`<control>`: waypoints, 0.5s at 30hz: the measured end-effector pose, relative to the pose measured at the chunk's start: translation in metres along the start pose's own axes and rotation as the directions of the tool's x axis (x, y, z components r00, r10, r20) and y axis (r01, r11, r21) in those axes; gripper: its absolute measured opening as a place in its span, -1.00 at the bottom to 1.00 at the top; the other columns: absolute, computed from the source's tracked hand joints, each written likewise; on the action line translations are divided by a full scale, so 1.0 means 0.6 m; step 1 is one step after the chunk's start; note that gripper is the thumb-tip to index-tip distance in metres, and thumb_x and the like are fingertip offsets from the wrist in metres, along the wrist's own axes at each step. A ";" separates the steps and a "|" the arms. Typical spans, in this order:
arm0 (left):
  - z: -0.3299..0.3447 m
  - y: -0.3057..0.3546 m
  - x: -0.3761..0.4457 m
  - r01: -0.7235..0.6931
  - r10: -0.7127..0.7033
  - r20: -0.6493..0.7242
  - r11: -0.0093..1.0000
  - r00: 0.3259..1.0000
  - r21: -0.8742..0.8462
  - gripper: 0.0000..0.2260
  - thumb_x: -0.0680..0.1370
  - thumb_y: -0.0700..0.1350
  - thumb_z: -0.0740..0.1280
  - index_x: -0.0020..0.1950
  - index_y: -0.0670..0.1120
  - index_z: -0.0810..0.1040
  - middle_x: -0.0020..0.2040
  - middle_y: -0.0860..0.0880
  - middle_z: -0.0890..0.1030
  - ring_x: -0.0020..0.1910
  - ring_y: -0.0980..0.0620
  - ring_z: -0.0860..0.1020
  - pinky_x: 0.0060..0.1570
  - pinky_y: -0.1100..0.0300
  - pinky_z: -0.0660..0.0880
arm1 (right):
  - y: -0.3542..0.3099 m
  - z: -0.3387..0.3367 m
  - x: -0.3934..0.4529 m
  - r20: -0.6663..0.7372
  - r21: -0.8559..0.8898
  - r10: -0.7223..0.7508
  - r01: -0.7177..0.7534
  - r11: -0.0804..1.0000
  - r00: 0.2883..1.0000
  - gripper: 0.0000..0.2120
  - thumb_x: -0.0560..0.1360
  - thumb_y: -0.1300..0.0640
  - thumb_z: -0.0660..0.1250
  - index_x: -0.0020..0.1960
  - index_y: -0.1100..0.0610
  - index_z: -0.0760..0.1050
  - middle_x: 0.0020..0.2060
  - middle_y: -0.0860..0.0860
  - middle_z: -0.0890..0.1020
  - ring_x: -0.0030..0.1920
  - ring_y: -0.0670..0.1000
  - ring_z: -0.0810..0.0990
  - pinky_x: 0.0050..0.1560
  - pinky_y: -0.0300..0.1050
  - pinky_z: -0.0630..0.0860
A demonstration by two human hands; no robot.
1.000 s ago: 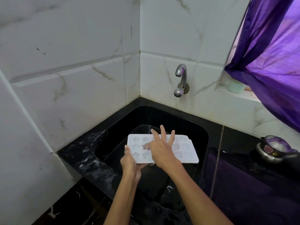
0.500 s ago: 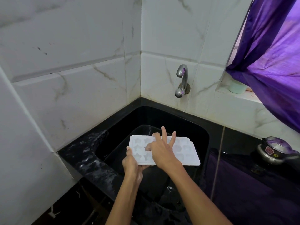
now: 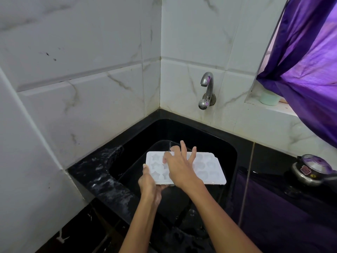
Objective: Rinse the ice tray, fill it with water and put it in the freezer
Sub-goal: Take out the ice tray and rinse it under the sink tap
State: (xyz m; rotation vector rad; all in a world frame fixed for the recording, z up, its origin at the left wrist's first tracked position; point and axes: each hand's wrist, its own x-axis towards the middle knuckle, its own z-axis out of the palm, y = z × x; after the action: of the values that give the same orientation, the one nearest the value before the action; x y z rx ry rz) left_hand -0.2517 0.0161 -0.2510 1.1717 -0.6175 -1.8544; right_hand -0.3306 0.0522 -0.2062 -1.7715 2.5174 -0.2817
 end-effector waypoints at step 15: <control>-0.003 0.004 -0.002 -0.006 0.006 -0.007 1.000 1.000 -0.014 -0.67 0.65 0.06 0.09 -0.08 -0.12 0.52 -0.18 -0.15 0.63 -0.23 -0.08 0.63 -0.42 0.10 0.52 | -0.029 0.017 0.011 0.069 -0.061 -0.107 0.112 0.992 0.992 -0.68 0.54 0.18 0.33 0.26 -0.07 0.53 0.53 0.13 0.09 0.53 0.23 -0.26 0.40 0.40 -0.36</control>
State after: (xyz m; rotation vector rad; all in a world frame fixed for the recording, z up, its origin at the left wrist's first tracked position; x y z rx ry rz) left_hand -0.2491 0.0161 -0.2492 1.1652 -0.6026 -1.8464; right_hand -0.3154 0.0391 -0.2127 -1.9136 2.4161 -0.1453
